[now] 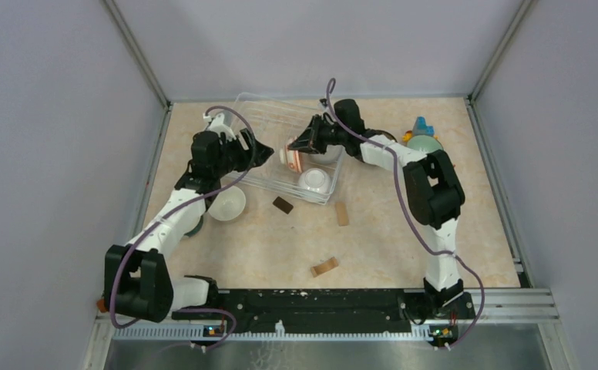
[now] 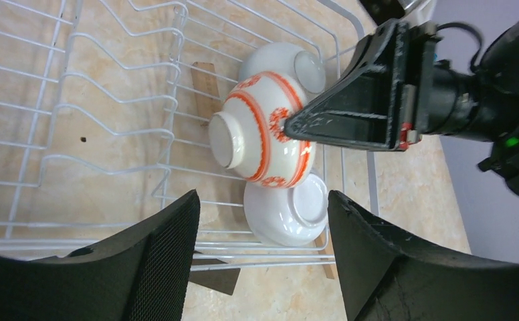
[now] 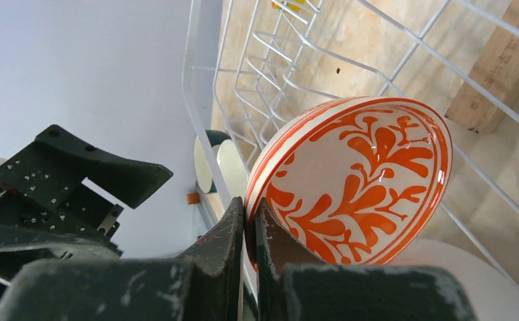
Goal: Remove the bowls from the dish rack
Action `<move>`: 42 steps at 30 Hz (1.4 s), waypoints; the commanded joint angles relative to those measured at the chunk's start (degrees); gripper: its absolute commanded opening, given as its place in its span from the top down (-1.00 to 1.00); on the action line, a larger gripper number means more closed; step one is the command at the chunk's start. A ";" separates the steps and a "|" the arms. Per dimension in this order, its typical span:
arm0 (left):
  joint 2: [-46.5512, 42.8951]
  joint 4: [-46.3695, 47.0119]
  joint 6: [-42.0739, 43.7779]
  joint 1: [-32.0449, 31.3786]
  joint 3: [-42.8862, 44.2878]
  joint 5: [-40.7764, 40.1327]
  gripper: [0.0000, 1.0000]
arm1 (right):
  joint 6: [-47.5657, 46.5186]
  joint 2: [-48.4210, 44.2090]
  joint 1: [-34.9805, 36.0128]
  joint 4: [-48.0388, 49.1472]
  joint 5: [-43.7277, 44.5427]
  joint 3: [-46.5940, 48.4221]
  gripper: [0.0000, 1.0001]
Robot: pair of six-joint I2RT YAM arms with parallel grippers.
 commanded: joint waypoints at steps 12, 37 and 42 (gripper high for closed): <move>-11.89 1.82 3.26 -0.05 -5.18 -5.01 -0.53 | -27.10 -33.52 -0.93 -12.82 17.28 -7.94 1.00; -23.05 -0.86 -7.83 0.01 -13.39 -29.01 -0.97 | -31.91 -60.25 -1.27 -10.40 55.75 -45.96 1.00; -22.28 -0.05 -9.57 0.00 -13.93 -27.54 -0.97 | -31.15 -53.40 -1.20 -14.42 55.70 -41.44 1.00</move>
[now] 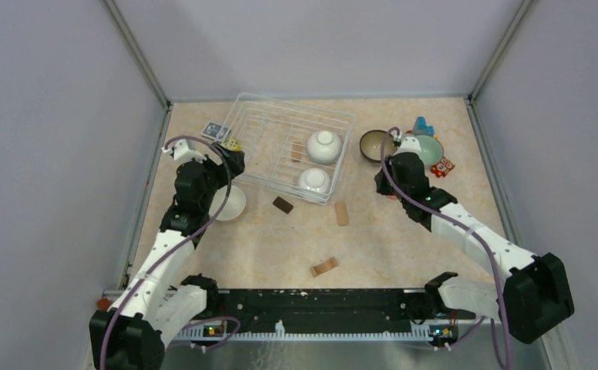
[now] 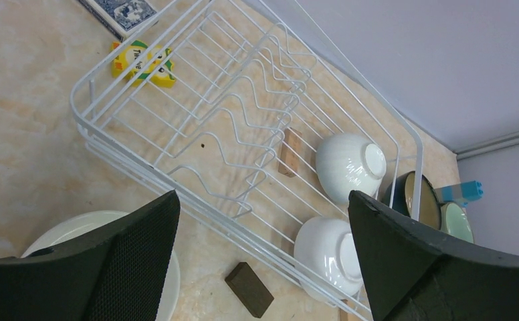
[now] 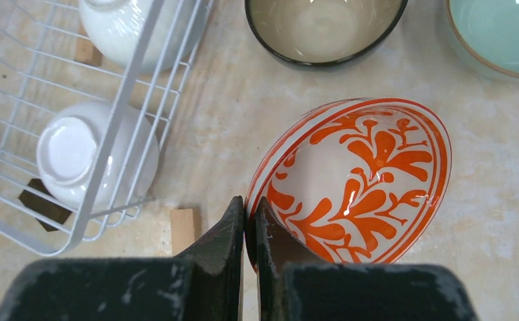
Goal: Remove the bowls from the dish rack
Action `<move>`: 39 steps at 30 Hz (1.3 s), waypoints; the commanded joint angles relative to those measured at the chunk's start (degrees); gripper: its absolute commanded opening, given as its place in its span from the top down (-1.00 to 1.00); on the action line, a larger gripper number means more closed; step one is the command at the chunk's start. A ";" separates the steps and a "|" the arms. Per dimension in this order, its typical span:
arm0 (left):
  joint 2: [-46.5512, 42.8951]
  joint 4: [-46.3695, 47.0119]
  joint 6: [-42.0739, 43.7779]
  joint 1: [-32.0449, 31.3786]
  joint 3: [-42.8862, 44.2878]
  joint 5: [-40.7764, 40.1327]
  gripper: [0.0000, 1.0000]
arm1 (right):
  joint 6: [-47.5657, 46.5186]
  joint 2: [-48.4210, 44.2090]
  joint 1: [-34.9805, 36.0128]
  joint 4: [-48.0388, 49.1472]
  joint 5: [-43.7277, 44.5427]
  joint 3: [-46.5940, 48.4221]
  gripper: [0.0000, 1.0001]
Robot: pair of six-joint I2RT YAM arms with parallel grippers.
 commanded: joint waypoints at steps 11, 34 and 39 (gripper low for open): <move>3.58 2.81 -0.62 -0.06 0.06 6.65 -0.97 | 3.02 14.20 -0.11 -8.98 6.54 16.07 1.00; 2.55 3.91 1.11 -0.07 -0.41 10.73 -0.97 | 7.00 27.71 -1.53 -21.48 16.38 28.10 1.00; 2.32 3.74 1.19 -0.07 -0.57 10.27 -0.97 | 9.22 27.88 -5.87 -20.93 12.63 26.30 1.00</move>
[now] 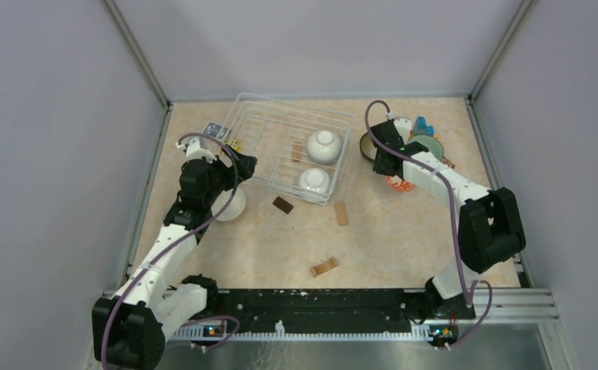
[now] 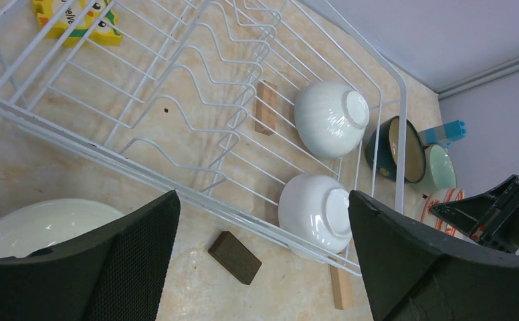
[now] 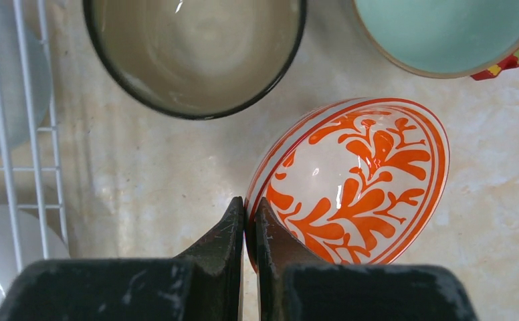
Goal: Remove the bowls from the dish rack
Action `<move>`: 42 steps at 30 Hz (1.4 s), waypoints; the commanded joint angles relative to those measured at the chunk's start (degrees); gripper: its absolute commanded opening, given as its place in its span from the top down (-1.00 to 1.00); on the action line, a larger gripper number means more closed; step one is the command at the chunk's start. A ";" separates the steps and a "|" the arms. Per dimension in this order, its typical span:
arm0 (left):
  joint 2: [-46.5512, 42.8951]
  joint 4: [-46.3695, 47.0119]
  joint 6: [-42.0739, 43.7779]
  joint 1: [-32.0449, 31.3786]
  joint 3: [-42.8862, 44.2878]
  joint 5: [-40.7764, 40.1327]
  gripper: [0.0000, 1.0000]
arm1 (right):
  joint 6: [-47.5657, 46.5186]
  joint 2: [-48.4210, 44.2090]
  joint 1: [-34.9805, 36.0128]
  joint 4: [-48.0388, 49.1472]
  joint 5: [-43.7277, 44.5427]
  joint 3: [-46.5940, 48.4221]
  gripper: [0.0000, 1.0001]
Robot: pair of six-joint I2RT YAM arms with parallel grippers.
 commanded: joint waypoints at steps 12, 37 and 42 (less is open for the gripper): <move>-0.47 3.26 0.26 -0.05 -0.28 0.76 -0.97 | 1.12 3.68 -6.99 1.55 -7.50 3.26 1.00; 2.27 5.13 2.24 -0.05 0.05 5.71 -0.97 | 0.04 -7.72 -6.98 11.09 -12.52 -3.69 -0.54; 5.34 5.88 3.00 -0.05 1.21 10.59 -0.97 | -2.48 -15.71 -7.00 19.81 -17.97 -9.92 -0.55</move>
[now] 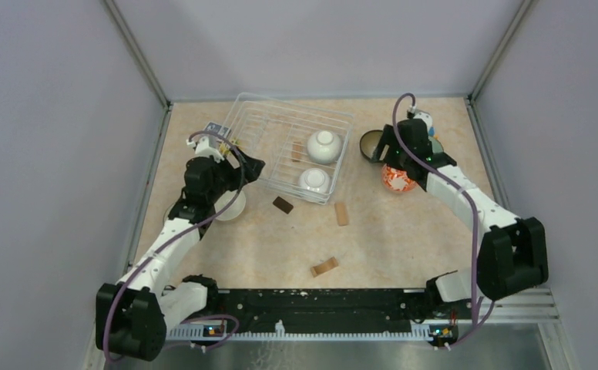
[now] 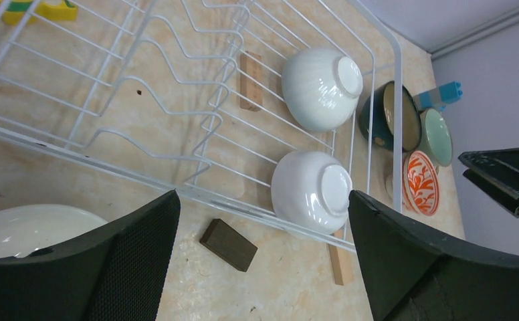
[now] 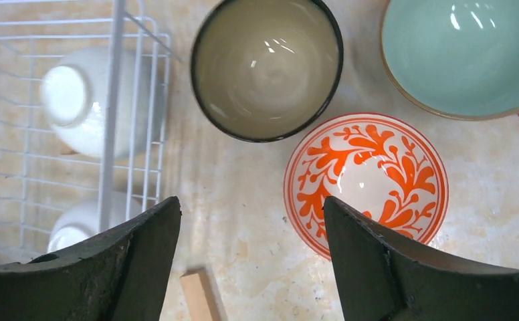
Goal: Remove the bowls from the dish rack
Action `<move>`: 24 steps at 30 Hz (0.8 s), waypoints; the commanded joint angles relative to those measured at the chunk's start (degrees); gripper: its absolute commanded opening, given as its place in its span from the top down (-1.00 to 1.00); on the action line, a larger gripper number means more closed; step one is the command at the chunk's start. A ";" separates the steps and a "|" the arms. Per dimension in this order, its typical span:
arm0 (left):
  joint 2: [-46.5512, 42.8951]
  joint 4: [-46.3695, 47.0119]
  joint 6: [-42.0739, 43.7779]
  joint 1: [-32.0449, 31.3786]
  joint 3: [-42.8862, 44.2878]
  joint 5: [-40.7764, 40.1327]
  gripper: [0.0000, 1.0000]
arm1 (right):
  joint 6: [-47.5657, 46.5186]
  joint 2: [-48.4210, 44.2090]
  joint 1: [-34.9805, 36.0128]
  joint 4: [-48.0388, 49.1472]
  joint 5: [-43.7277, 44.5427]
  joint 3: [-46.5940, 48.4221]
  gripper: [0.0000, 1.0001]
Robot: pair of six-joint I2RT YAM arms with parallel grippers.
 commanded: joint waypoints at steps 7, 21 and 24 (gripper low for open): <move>7.84 3.21 4.84 -2.91 6.00 11.81 -0.97 | -5.06 -16.16 0.20 30.06 -24.49 -16.48 -0.55; 15.58 -2.08 11.58 -14.95 16.79 1.46 -0.98 | -2.85 -17.79 0.20 40.82 -35.19 -22.49 -0.65; 17.43 -1.88 12.36 -16.01 18.28 0.84 -0.97 | -2.40 -19.08 0.20 40.75 -35.25 -23.17 -0.65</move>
